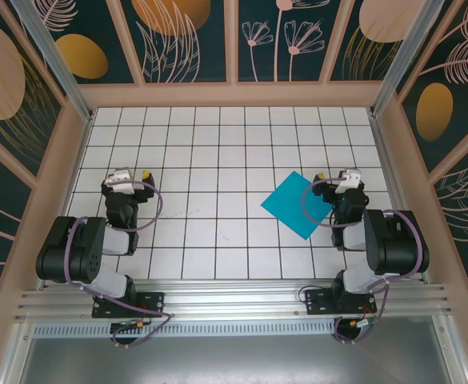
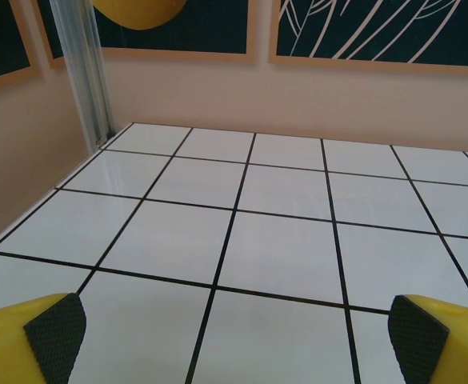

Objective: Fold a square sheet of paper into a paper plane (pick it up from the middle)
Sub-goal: Move the square sheet of paper to the center of the table.

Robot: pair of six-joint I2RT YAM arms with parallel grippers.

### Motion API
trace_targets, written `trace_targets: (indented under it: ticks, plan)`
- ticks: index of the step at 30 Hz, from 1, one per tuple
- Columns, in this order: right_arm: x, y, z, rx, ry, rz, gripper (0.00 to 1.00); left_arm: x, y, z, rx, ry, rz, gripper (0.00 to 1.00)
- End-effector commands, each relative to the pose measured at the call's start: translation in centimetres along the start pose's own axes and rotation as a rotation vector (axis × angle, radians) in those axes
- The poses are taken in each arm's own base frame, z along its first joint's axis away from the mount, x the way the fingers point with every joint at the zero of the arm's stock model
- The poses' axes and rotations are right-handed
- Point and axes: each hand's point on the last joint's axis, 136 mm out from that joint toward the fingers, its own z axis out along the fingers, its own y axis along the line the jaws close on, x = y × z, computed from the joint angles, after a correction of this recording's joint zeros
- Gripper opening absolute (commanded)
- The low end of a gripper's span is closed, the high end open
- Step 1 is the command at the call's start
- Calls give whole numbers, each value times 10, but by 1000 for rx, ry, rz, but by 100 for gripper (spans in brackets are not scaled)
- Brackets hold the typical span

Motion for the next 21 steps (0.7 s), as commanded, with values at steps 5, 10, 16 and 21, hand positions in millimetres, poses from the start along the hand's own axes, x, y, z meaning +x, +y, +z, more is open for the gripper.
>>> trace_targets:
  ticks: [5,10,16,21]
  plan:
    - [-17,2,3,-18,-57,6,99,-11,-2,3,13,-34,6,99]
    - [-16,3,4,-23,-53,7,99,-11,-2,3,13,-33,7,99]
    - [-17,4,4,-26,-54,-1,99,-14,-2,-1,20,-48,7,99]
    - [-30,8,8,-11,-1,0,99,-32,5,-15,-13,-90,-21,99]
